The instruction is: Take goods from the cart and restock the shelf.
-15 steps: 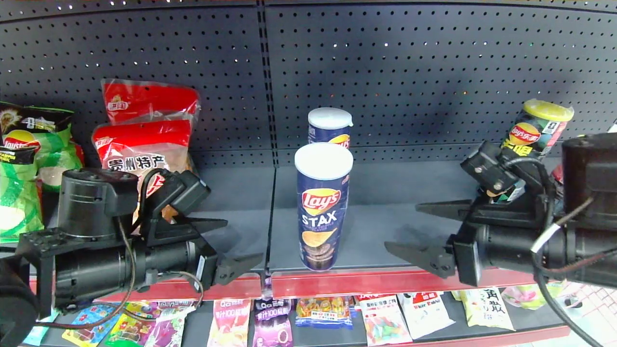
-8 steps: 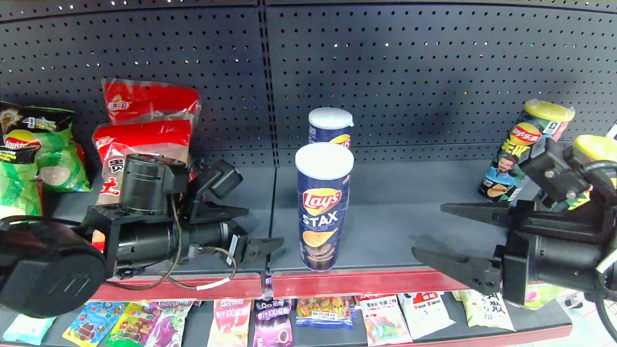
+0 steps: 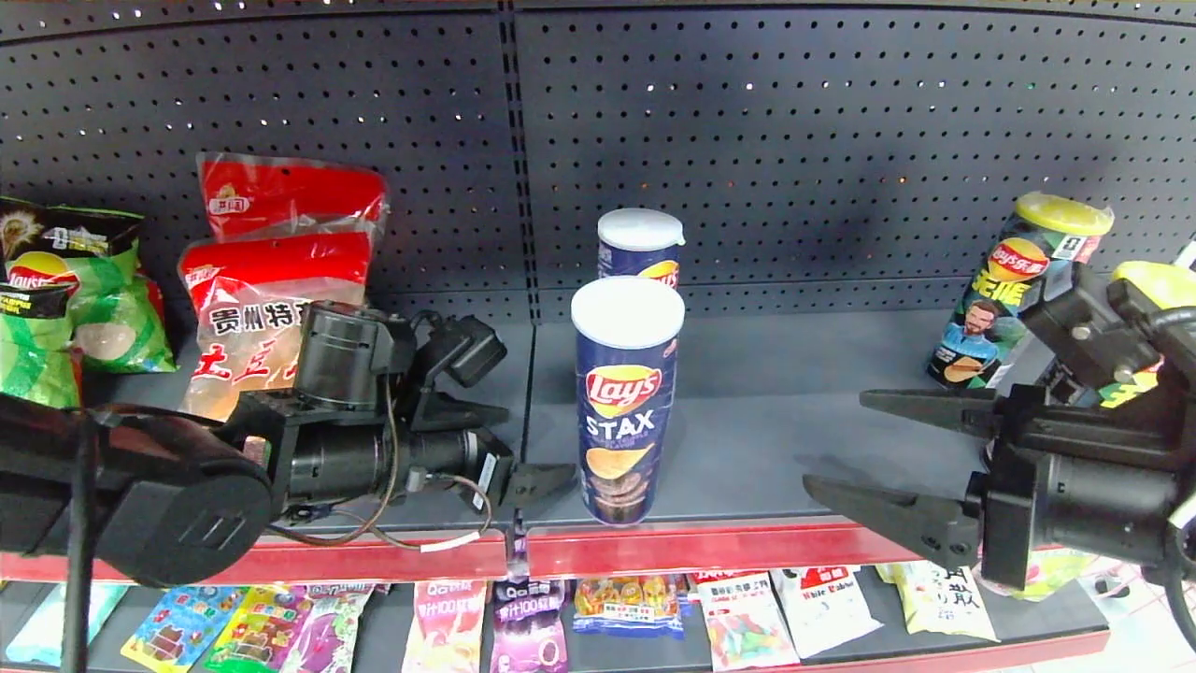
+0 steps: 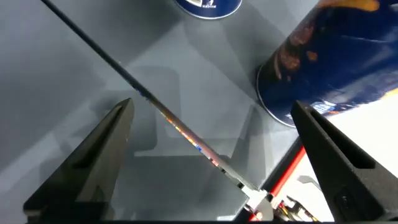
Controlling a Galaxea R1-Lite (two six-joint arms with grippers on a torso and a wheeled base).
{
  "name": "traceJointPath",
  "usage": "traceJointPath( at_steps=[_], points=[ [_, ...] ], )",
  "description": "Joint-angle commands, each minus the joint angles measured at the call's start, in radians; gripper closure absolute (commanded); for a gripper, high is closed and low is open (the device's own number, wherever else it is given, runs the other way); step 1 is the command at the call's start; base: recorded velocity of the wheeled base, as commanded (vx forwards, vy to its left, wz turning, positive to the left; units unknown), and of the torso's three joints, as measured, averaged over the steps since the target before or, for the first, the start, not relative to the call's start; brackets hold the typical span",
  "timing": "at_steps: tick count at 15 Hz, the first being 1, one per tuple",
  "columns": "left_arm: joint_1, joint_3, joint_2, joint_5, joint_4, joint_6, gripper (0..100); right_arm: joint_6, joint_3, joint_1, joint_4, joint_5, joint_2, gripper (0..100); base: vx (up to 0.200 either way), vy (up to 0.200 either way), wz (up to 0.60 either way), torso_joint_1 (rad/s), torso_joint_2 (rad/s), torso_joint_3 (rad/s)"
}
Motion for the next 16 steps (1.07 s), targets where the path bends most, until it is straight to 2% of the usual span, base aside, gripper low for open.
traceJointPath(
  at_steps=[1, 16],
  points=[
    [-0.004, -0.005, 0.011, -0.001, 0.000, 0.000, 0, 0.003, -0.002, 0.000, -0.001, 0.000, 0.005, 0, 0.000, 0.000, 0.00, 0.000, 0.00, 0.000],
    [-0.020, -0.032, 0.029, 0.001, 0.000, 0.000, 0, 0.006, -0.008, 0.000, -0.001, 0.000, 0.010, 0, 0.000, 0.000, 0.00, 0.000, 0.00, 0.000]
  ],
)
